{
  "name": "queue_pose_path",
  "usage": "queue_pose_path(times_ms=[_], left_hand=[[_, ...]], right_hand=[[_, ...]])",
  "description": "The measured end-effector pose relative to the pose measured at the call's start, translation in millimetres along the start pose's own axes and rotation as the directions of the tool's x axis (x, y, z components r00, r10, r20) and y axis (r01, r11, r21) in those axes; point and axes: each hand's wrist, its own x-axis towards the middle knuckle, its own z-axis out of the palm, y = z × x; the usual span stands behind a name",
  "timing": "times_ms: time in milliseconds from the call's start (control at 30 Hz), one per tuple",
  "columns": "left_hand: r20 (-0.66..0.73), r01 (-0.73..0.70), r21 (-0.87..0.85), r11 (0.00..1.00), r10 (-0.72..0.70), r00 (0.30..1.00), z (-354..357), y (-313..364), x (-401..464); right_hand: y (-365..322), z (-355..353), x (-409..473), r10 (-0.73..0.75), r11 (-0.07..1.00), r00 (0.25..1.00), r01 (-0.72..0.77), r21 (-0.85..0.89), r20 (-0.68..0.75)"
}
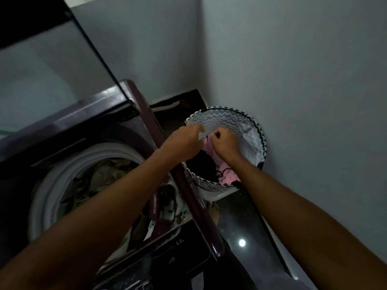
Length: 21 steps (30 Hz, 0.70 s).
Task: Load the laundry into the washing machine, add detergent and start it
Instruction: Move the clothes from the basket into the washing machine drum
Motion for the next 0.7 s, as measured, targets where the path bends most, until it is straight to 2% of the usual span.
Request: queue_pose_path(times_ms=[167,233,400,533,700], left_hand=[[0.207,0.082,0.053,0.995,-0.091,0.974,29,5,43],[0.28,0.104,0.135,0.985,-0.139,0.95,43,0,57],[0.54,0.163,0.301,0.94,-0.309,0.783,96,-28,99],[0.598,0.16,0.367,0.916,-0.365,0.714,139,-47,131],[0.598,0.097,0.408,0.908,-0.346,0.723,172,-76,143]], right_hand=[[45,14,19,0.119,0.993,0.974,-0.118,-0.016,0.192],[63,26,29,0.192,0.981,0.948,-0.191,-0.031,0.254],[119,84,67,0.377,0.922,0.837,-0.381,-0.074,0.397],[161,131,88,0.473,0.867,0.742,-0.489,-0.097,0.475],[198,187,108,0.551,0.807,0.655,-0.576,-0.13,0.517]])
